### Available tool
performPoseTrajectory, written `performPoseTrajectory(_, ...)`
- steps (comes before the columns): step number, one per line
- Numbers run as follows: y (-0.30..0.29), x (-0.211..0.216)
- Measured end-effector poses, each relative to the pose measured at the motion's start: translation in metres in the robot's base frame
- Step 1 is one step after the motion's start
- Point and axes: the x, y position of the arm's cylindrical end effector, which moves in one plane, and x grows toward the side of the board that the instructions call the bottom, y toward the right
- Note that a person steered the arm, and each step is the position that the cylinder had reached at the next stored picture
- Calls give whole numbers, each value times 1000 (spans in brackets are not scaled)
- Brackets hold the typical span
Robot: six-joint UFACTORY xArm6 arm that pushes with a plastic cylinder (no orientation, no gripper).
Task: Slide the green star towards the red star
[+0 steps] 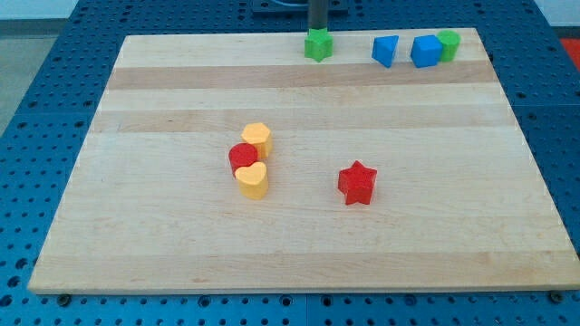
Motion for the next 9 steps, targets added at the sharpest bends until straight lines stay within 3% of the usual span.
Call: performPoseTrajectory(9,22,162)
